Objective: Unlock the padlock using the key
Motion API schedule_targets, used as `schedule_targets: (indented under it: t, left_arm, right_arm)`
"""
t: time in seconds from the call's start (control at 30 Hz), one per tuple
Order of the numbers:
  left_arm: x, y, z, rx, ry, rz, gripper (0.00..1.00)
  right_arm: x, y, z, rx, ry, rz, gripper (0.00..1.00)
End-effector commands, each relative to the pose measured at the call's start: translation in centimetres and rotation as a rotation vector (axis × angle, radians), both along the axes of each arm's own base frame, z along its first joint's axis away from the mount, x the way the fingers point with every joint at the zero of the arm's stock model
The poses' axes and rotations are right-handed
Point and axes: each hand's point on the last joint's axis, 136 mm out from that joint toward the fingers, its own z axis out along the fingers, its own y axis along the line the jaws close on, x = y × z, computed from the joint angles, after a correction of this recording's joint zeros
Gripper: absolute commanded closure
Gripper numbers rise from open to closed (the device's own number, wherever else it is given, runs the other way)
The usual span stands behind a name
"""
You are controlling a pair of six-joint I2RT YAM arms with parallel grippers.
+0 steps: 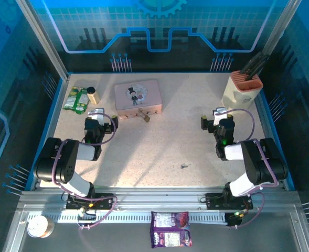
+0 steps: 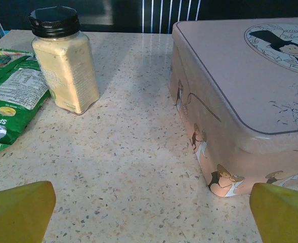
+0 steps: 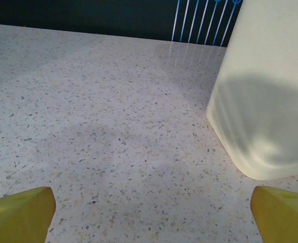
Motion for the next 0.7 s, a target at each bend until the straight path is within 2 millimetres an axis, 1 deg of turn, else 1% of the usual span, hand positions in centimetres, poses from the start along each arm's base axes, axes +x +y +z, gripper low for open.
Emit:
schedule_targets:
  t: [0.0,0.67]
  left_arm:
    - [0.2,0.06,0.55,0.008,-0.014,0.005,0.01]
    - [0.23,0.07,0.57,0.009,-0.013,0.005,0.01]
  right_arm:
    - [0.28,0.27,0.54,-0.011,-0.025,0.002,0.0]
    - [0.45,0.28,0.53,0.016,-0.016,0.024,0.0]
